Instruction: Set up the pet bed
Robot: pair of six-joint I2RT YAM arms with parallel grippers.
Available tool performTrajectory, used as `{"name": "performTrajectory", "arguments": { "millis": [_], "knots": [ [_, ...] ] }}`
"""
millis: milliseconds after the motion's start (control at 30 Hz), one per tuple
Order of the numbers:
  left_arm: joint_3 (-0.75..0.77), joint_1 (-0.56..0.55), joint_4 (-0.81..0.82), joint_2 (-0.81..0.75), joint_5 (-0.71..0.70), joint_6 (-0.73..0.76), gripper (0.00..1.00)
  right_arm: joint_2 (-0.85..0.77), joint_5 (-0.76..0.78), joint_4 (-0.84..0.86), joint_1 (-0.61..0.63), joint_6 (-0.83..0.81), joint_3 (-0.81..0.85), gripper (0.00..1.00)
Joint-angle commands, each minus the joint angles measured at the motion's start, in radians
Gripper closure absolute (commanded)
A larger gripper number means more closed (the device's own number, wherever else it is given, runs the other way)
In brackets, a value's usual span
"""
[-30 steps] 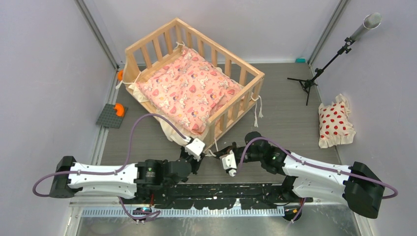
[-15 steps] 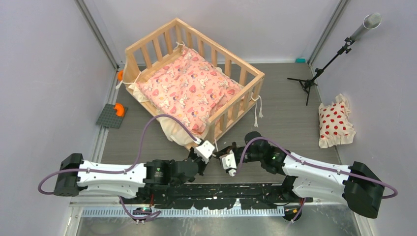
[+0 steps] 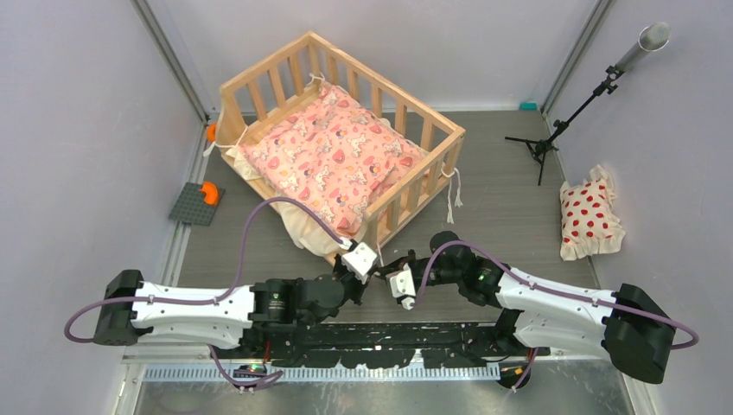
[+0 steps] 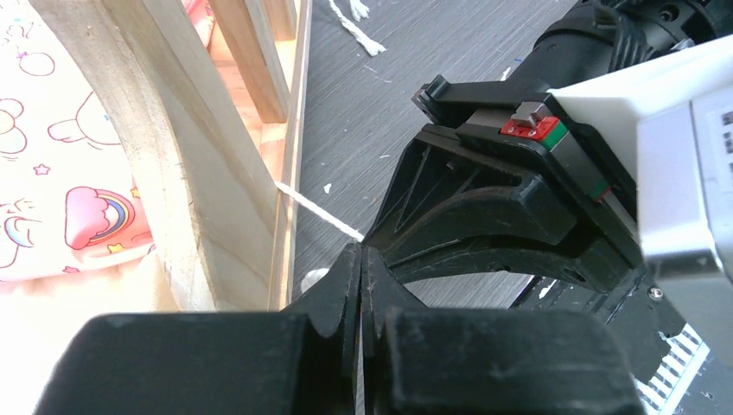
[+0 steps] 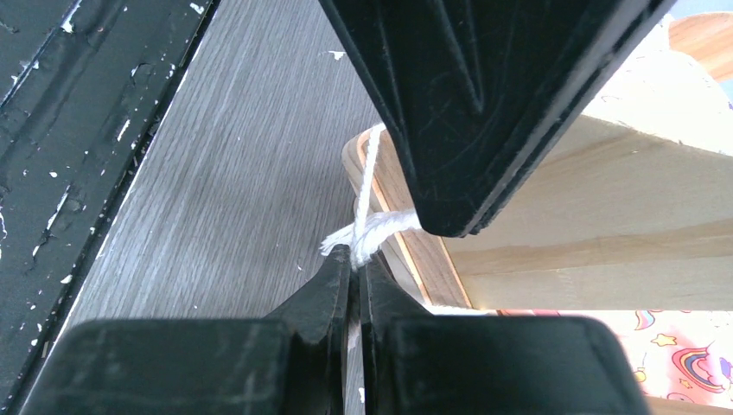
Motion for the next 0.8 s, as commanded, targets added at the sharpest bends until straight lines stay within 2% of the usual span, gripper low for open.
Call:
{"name": "performTrajectory", "arguments": {
  "millis": [0, 467, 767],
  "knots": [
    [0.027, 0.002, 0.017, -0.026, -0.010, -0.005, 1.00, 0.006, -0.082, -0.034, 0.010, 0.036, 0.004, 0.99],
    [-0.010, 0.015, 0.115, 0.021, -0.021, 0.004, 1.00, 0.011, -0.090, -0.031, 0.011, 0.044, 0.014, 0.99],
    [-0.063, 0.045, 0.116, 0.043, -0.041, -0.049, 1.00, 0.008, -0.090, -0.030, 0.011, 0.049, 0.017, 0.99]
  ]
}}
